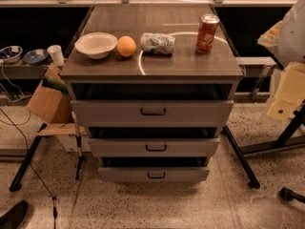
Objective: Open bottom drawer
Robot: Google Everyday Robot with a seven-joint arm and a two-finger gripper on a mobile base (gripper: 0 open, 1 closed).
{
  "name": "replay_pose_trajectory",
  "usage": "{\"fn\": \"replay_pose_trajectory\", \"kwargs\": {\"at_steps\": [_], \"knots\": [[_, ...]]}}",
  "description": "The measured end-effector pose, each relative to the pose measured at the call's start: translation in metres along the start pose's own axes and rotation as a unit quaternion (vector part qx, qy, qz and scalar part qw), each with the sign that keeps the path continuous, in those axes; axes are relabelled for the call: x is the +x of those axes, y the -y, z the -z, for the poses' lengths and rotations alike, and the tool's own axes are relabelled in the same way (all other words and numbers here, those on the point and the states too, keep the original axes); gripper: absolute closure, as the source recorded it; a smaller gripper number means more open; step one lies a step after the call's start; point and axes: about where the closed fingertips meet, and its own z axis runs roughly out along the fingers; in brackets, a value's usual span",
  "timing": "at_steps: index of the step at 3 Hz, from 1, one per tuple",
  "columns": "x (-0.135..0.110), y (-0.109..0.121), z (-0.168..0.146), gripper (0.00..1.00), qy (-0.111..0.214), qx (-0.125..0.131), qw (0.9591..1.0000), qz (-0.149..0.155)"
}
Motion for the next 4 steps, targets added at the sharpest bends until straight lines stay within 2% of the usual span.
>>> {"fn": "replay_pose_trajectory", "kwargs": {"at_steps": [1, 2, 3, 4], "knots": [[-0.001, 0.000, 0.000, 0.00, 0.001, 0.002, 1.0000, 0.001], [-0.010, -0.008, -0.019, 0.00, 0.026, 0.000, 0.9996, 0.012], [-0.032, -0.036, -0.074, 0.00, 0.083, -0.019, 0.9958, 0.034], [-0.050, -0.067, -0.148, 0.00, 0.129, -0.049, 0.9898, 0.034]]}}
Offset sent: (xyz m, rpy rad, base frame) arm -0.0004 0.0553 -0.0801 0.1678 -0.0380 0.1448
